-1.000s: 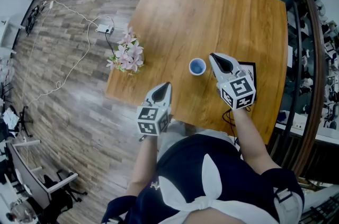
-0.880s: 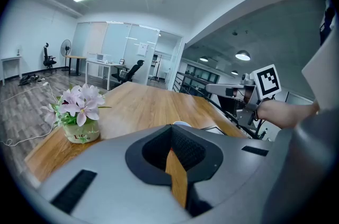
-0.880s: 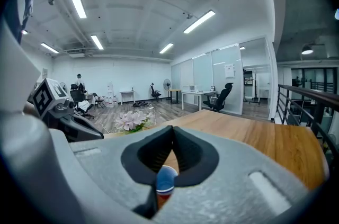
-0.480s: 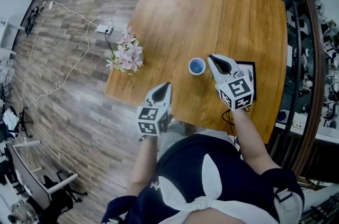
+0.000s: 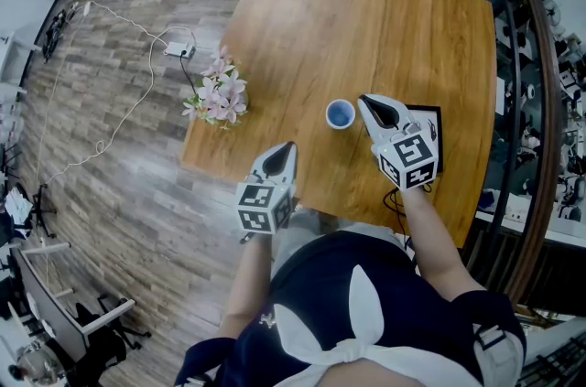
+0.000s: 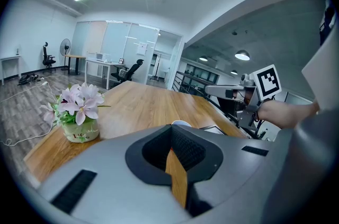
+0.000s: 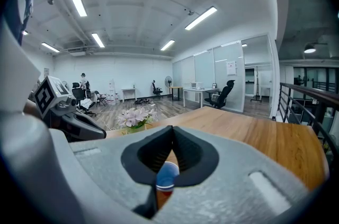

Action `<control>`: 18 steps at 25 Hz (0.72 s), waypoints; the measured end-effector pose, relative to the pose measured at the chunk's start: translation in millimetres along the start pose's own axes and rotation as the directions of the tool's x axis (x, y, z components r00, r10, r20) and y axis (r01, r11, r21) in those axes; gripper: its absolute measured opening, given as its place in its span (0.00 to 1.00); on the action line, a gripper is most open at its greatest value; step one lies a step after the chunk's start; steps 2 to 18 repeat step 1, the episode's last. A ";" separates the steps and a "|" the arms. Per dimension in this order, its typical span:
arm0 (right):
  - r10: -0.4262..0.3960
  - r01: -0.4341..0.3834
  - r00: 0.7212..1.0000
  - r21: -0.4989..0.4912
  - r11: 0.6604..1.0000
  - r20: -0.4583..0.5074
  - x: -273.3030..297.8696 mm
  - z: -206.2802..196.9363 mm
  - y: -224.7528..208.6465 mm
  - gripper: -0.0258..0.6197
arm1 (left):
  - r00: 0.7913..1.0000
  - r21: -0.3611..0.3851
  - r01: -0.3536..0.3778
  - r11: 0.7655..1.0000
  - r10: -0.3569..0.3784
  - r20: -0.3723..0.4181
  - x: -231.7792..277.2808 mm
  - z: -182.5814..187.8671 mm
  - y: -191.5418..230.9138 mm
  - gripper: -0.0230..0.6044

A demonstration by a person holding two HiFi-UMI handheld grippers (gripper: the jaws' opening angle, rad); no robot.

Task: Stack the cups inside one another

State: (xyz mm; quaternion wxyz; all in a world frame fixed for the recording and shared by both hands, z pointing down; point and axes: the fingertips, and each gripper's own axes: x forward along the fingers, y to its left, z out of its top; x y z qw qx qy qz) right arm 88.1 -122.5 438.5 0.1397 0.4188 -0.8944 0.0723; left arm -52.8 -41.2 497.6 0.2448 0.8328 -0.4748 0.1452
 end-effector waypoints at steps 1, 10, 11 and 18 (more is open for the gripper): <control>0.001 -0.001 1.000 0.001 1.000 -0.001 0.6 -0.6 -0.3 0.04 | 1.000 0.000 0.000 1.000 0.000 -0.001 0.7 -0.2 0.4 0.06; 0.001 -0.001 1.000 0.001 1.000 -0.001 0.6 -0.6 -0.3 0.04 | 1.000 0.000 0.000 1.000 0.000 -0.001 0.7 -0.2 0.4 0.06; 0.001 -0.001 1.000 0.001 1.000 -0.001 0.6 -0.6 -0.3 0.04 | 1.000 0.000 0.000 1.000 0.000 -0.001 0.7 -0.2 0.4 0.06; 0.001 -0.001 1.000 0.001 1.000 -0.001 0.6 -0.6 -0.3 0.04 | 1.000 0.000 0.000 1.000 0.000 -0.001 0.7 -0.2 0.4 0.06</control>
